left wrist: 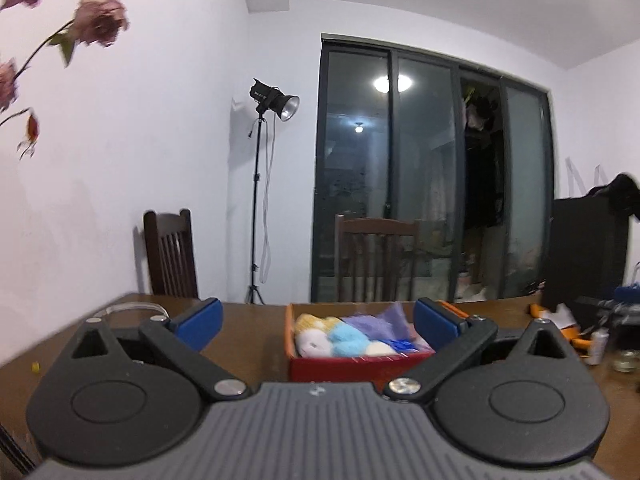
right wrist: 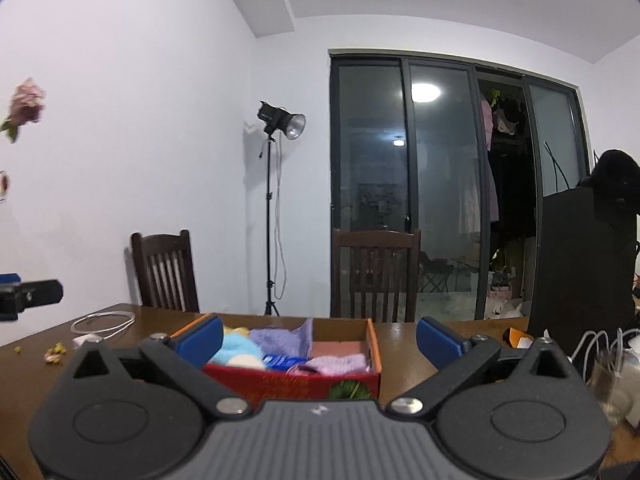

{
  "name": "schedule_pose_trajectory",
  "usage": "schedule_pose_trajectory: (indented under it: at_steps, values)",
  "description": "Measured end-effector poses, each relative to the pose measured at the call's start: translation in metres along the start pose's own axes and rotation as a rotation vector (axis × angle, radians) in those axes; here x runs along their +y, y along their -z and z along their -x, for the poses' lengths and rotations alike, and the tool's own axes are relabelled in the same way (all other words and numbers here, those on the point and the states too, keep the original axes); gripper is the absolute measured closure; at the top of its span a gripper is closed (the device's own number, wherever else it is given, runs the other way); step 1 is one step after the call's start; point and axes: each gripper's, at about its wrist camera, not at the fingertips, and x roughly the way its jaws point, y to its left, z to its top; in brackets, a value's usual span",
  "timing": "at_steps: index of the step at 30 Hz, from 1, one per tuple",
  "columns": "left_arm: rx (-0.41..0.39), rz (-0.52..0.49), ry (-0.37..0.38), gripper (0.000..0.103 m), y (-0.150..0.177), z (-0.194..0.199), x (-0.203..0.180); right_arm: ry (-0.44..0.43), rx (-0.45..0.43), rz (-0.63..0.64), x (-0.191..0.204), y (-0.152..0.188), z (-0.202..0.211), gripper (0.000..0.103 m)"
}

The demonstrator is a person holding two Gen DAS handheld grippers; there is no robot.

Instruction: Organize soft objects

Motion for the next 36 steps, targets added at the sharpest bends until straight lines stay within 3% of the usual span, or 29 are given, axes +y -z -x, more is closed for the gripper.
schedule_pose_trajectory:
  at_steps: [6, 10, 15, 20, 36]
  values:
    - [-0.032, -0.050, -0.018, 0.000, 0.027, 0.070, -0.010, -0.028, 0.002, 0.022, 0.024, 0.033, 0.060, 0.000]
    - [-0.035, -0.059, -0.037, 0.000, 0.051, 0.115, -0.009, -0.022, 0.042, -0.028, 0.034, 0.059, 0.102, 0.000]
    - [-0.026, -0.002, -0.040, 0.000, 0.076, 0.167, -0.006, -0.074, 0.032, -0.015, 0.045, 0.081, 0.157, 0.000]
    - [-0.044, -0.046, -0.062, 0.000, 0.083, 0.178, -0.014, -0.100, 0.045, 0.018, 0.055, 0.095, 0.179, 0.000]
    - [-0.026, -0.041, -0.050, 0.000, 0.082, 0.172, -0.011, -0.094, 0.056, -0.038, 0.051, 0.093, 0.177, 0.000]
